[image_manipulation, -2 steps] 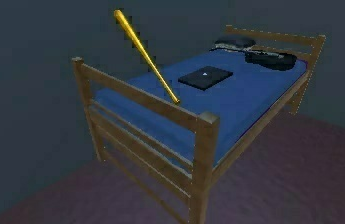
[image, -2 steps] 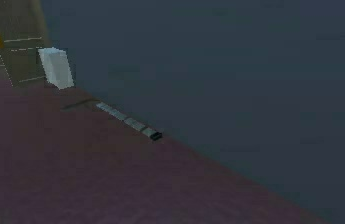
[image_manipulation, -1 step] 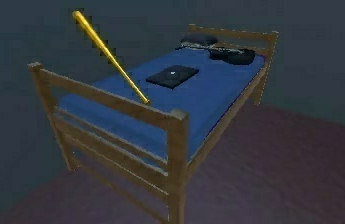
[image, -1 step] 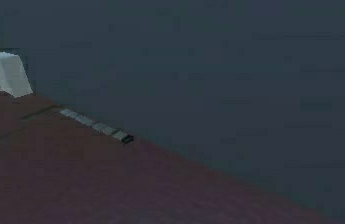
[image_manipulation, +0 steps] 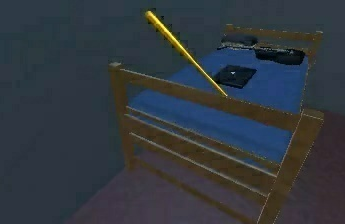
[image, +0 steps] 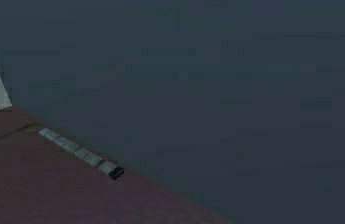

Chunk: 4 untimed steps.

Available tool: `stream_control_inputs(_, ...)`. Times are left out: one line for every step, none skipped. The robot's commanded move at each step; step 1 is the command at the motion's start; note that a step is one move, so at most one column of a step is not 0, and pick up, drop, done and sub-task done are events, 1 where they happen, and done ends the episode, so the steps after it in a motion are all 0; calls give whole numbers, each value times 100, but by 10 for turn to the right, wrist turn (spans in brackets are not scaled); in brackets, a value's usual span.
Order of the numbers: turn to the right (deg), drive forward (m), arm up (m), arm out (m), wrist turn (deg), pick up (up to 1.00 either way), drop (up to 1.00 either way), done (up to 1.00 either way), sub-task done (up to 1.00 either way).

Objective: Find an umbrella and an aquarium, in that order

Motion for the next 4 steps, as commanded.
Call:
stream_control_inputs(-450, 0, 0, 0, 0, 0, 0, 0, 0)
stream_control_inputs(-450, 0, 0, 0, 0, 0, 0, 0, 0)
stream_control_inputs(-210, 0, 0, 0, 0, 0, 0, 0, 0)
stream_control_inputs(0, 20, 0, 0, 0, 0, 0, 0, 0)
